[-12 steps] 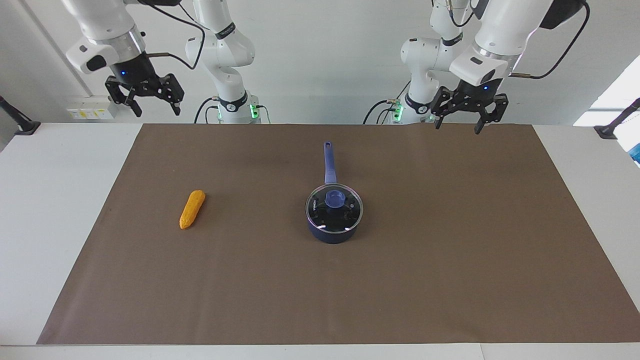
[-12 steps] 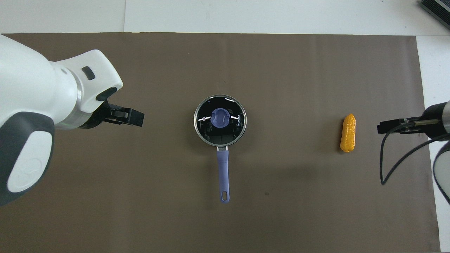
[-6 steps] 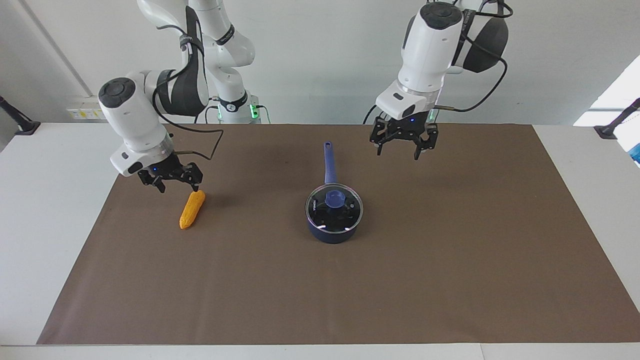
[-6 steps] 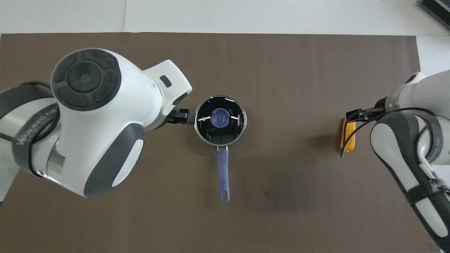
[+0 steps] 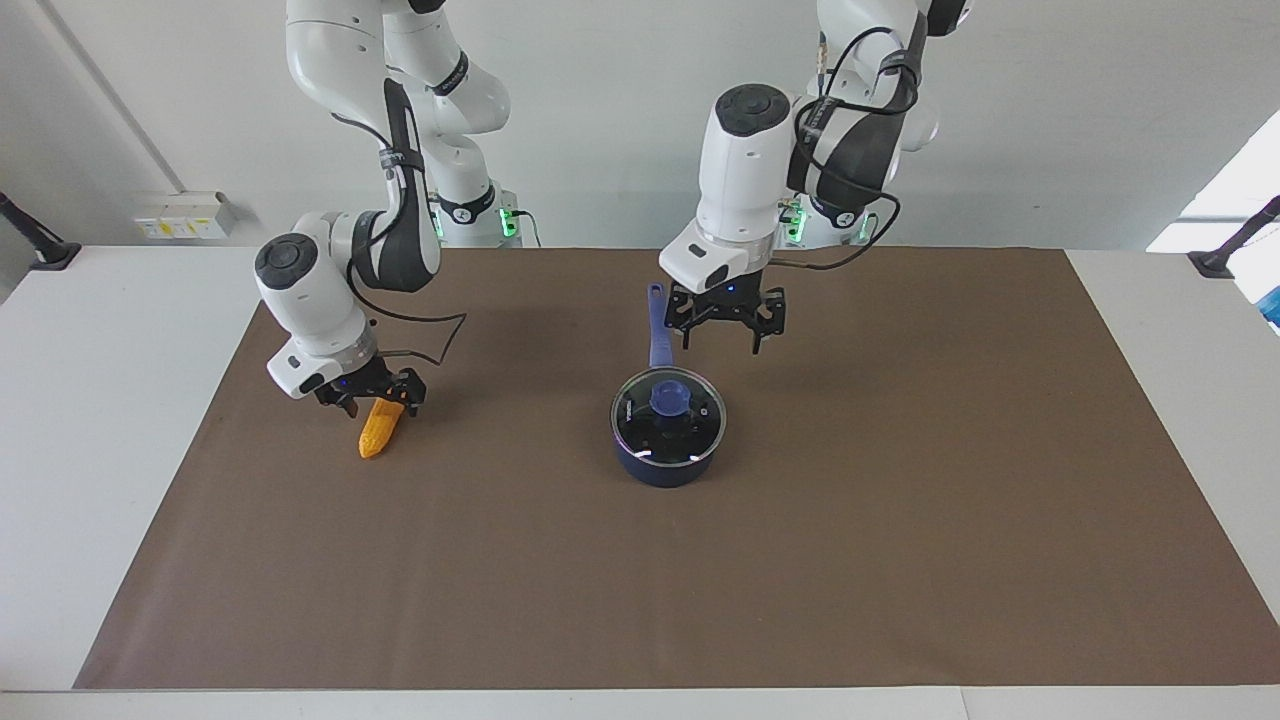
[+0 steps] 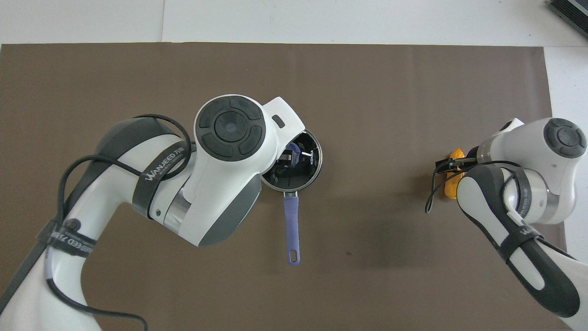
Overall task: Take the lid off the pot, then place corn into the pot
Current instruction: 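Grasp the lid knob with the left gripper while the right gripper grasps the corn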
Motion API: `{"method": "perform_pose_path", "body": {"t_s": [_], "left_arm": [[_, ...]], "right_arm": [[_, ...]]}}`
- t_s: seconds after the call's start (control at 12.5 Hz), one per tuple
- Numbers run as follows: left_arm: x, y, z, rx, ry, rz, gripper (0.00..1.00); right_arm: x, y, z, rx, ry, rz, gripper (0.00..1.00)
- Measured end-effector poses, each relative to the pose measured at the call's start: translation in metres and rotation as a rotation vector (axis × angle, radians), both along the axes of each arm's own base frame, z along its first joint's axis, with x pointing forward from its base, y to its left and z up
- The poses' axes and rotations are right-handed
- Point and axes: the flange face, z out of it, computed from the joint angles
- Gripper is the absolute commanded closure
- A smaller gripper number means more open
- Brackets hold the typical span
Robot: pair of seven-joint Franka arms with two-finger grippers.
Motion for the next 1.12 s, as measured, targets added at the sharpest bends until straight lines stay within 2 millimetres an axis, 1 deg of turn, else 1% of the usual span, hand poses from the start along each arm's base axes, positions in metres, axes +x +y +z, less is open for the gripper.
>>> {"method": "perform_pose_path", "body": {"t_s": [0.16, 0.24, 0.4, 0.56, 0.64, 0.88, 0.96, 1.12], "left_arm": [[0.005, -0.007, -0.011, -0.006, -0.007, 0.002, 0.0], [0.008, -0.01, -0.015, -0.01, -0.011, 0.0, 0.0], [0.011, -0.019, -0.026, -0.011, -0.01, -0.009, 0.0], [0.008, -0.034, -0.038, -0.021, -0.016, -0.011, 0.0], [0.007, -0.04, -0.042, -0.026, -0.02, -0.01, 0.0], [0.009, -0.046, -0.053, -0.029, -0.02, -0.012, 0.0], [0.009, -0.047, -0.055, -0.029, -0.02, -0.012, 0.0], [0.01, -0.048, -0.058, -0.029, -0.02, -0.012, 0.0]], "right_arm": [[-0.001, -0.002, -0.014, -0.001, 0.023, -0.019, 0.0], [-0.001, -0.003, -0.016, -0.001, 0.027, -0.022, 0.0], [-0.001, -0.007, -0.016, -0.001, 0.026, -0.029, 0.0], [-0.002, -0.01, -0.016, -0.001, 0.027, -0.036, 0.0], [-0.002, -0.011, -0.017, -0.001, 0.028, -0.038, 0.03], [-0.003, -0.011, -0.017, -0.001, 0.029, -0.038, 0.03], [-0.003, -0.011, -0.018, -0.001, 0.03, -0.038, 0.11], [-0.002, -0.011, -0.018, -0.001, 0.028, -0.038, 0.15]]}}
